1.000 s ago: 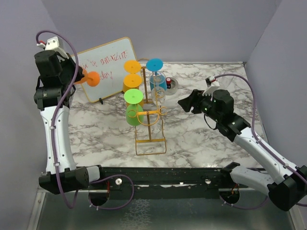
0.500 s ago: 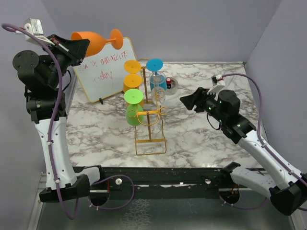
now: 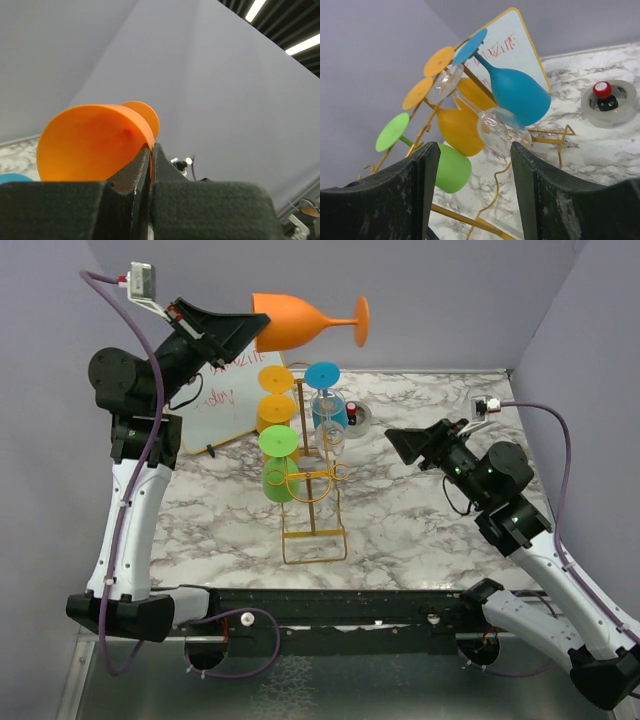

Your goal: Place the wine glass upside down on the wine glass rack

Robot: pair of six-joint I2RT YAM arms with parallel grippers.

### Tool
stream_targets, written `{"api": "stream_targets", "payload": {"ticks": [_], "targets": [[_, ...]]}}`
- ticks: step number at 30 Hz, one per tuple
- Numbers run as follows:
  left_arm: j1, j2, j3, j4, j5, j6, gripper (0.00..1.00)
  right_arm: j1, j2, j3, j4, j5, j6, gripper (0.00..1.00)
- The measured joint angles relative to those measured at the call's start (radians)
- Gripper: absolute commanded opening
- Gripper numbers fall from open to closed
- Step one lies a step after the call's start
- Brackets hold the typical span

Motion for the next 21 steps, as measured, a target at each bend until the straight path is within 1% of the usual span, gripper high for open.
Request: {"api": "stream_targets", "payload": {"ticks": [3, 6, 11, 12, 15, 17, 21], "targets": [[-0.101, 0.011, -0.019, 0.023, -0.045, 0.002, 0.00, 0.000, -0.030, -0.029, 0.078, -0.002, 0.024, 0.65], [-0.196, 0.018, -0.052, 0.034, -0.128, 0.039, 0.00, 0.000, -0.048, -0.072, 0.201, -0.035, 0.046, 0.65], [-0.388, 0.045, -0.063, 0.045, -0.246, 0.154, 0.00, 0.000, -0.013, -0.093, 0.372, -0.121, 0.087, 0.67], [-0.444, 0.048, -0.072, 0.056, -0.280, 0.191, 0.00, 0.000, -0.004, -0.094, 0.405, -0.133, 0.103, 0.67], [-0.549, 0.048, -0.106, 0.103, -0.349, 0.282, 0.00, 0.000, 0.017, -0.102, 0.504, -0.155, 0.164, 0.68], [-0.615, 0.047, -0.145, 0.147, -0.400, 0.343, 0.00, 0.000, 0.027, -0.103, 0.562, -0.158, 0.214, 0.68], [-0.693, 0.043, -0.251, 0.246, -0.495, 0.441, 0.00, 0.000, 0.029, -0.103, 0.645, -0.152, 0.307, 0.69]]}}
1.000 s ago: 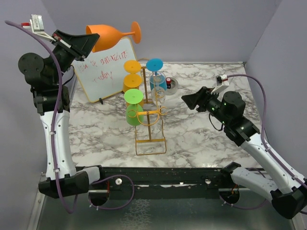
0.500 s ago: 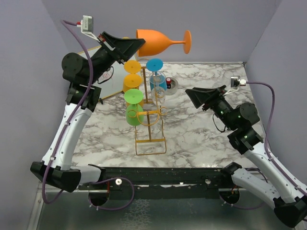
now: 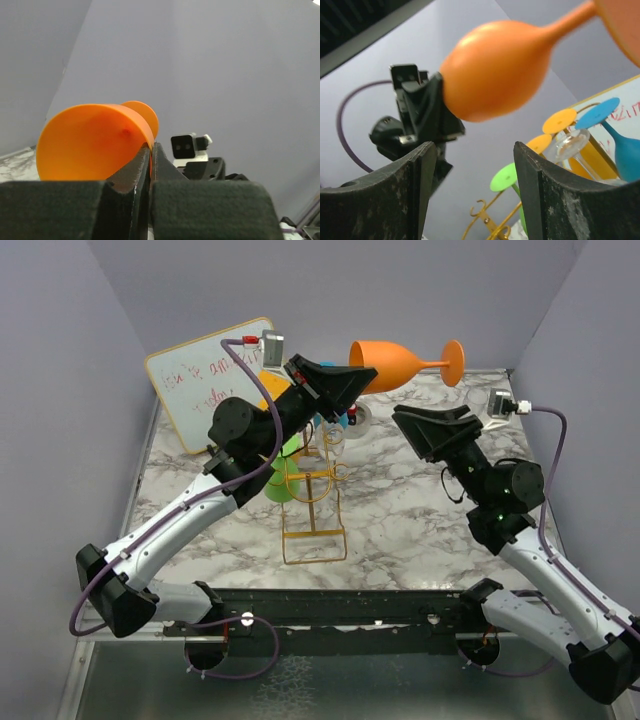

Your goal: Place the wine glass upside down on the wine glass rack

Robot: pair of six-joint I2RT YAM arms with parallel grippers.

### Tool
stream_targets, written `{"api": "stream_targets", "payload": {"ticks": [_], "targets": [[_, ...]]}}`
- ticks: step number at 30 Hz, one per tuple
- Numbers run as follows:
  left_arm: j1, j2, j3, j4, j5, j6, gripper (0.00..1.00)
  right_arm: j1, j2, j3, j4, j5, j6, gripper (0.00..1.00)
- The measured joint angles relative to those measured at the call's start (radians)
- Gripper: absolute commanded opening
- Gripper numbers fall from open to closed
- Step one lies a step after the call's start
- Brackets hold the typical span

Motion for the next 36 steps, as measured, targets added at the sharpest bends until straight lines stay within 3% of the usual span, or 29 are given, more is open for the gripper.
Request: {"api": "stream_targets", "payload": {"ticks": [8, 18, 36], "targets": [[-0.091, -0.010, -0.129, 0.162, -0.100, 0.137, 0.00, 0.000, -0.048, -0.032, 0.074, 0.154, 0.143, 0.70], [-0.111, -0.053, -0.182, 0.290, -0.114, 0.195, 0.00, 0.000, -0.059, -0.046, 0.046, 0.364, 0.213, 0.67], [-0.117, -0.053, -0.182, 0.315, -0.106, 0.158, 0.00, 0.000, 0.102, 0.011, 0.294, 0.349, 0.211, 0.60]]}}
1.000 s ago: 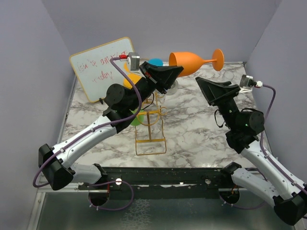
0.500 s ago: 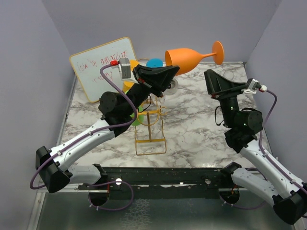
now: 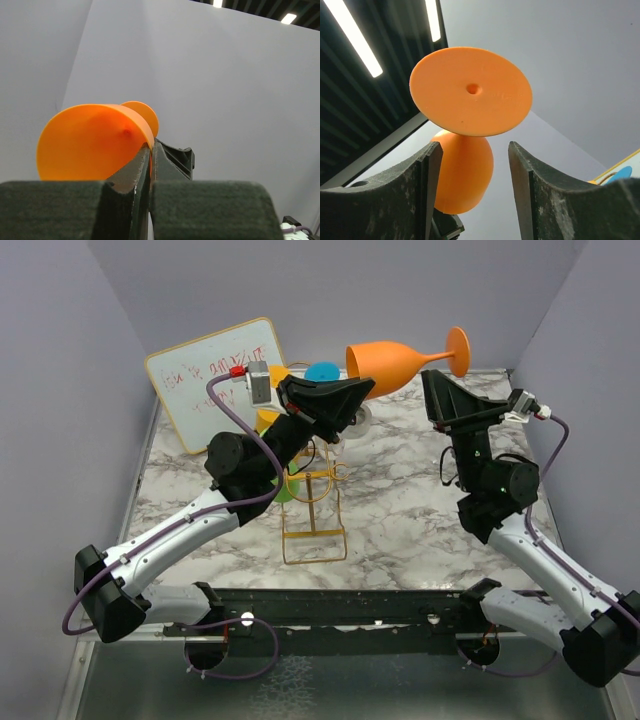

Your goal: Place the wine glass upside down on the wine glass rack

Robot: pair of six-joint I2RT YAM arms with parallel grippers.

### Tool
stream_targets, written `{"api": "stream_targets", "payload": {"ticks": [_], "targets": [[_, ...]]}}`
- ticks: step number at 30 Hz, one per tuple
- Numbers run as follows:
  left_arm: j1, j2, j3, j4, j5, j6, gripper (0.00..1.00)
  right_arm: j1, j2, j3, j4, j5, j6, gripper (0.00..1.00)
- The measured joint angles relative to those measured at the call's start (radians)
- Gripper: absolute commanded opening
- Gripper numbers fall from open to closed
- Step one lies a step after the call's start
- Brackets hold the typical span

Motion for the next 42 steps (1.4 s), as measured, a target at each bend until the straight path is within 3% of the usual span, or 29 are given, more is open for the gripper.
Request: {"api": "stream_targets", "payload": {"ticks": [6, 18, 23, 27, 32, 42], "targets": [[-0.008, 0.000, -0.015, 0.019, 0.010, -0.016, 0.00, 0.000, 0.031, 0.007, 0.072, -0.027, 0.023, 0.43], [-0.013, -0.002, -0.064, 0.080, 0.027, -0.017, 0.00, 0.000, 0.065, 0.018, 0.125, -0.049, 0.076, 0.26], [-0.013, -0.007, -0.086, 0.118, 0.035, -0.016, 0.00, 0.000, 0.083, 0.026, 0.146, -0.053, 0.095, 0.26], [-0.013, -0.008, -0.122, 0.167, 0.047, -0.018, 0.00, 0.000, 0.096, 0.026, 0.172, -0.056, 0.101, 0.32], [-0.013, -0.008, -0.143, 0.193, 0.066, -0.020, 0.00, 0.000, 0.106, 0.026, 0.181, -0.056, 0.108, 0.28], [-0.013, -0.008, -0.156, 0.220, 0.072, -0.029, 0.00, 0.000, 0.107, 0.028, 0.181, -0.056, 0.110, 0.02]]}}
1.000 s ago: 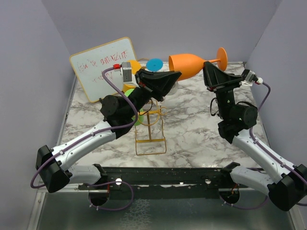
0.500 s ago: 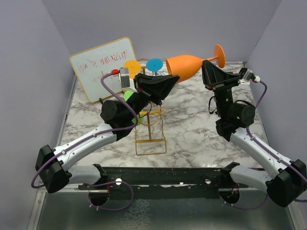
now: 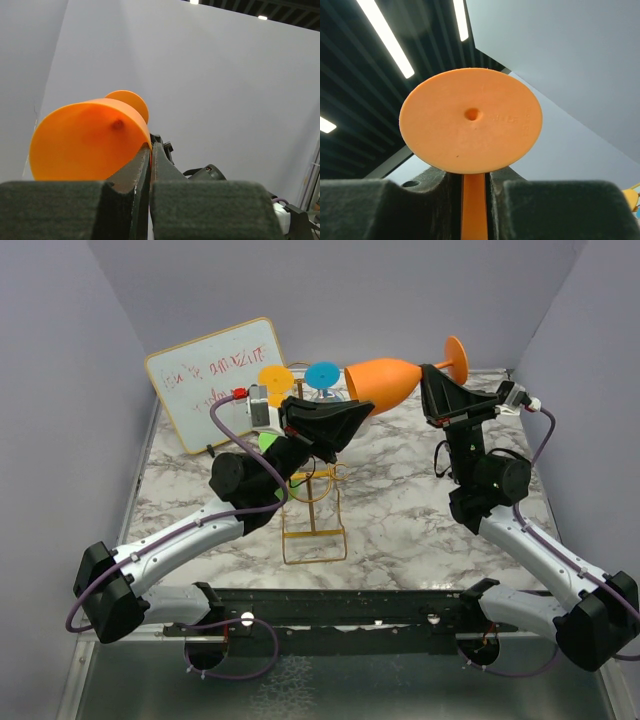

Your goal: Place the wine glass upside down on the wine glass rack

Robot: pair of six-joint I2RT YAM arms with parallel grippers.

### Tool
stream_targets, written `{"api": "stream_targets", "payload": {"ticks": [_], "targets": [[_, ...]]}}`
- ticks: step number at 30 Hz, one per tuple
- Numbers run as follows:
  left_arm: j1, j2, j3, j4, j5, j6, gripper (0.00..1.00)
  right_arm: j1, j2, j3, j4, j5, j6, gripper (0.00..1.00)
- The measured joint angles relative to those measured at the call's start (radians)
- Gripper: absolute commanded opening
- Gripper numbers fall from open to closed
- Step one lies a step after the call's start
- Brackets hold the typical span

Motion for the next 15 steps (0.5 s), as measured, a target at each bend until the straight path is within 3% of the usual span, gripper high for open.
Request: {"api": "stream_targets", "payload": {"ticks": [5, 9, 15], "targets": [[0.000, 0.000, -0.007, 0.008, 0.002, -0.016, 0.17, 0.000, -0.002, 0.000, 0.000, 0.001, -0.011, 0.01], [-0.005, -0.005, -0.018, 0.013, 0.014, -0.026, 0.40, 0.000, -0.005, 0.000, 0.000, 0.003, -0.026, 0.01], [-0.006, -0.048, -0.061, 0.012, 0.009, -0.025, 0.67, 0.000, -0.023, -0.003, -0.005, 0.022, -0.078, 0.01]]}}
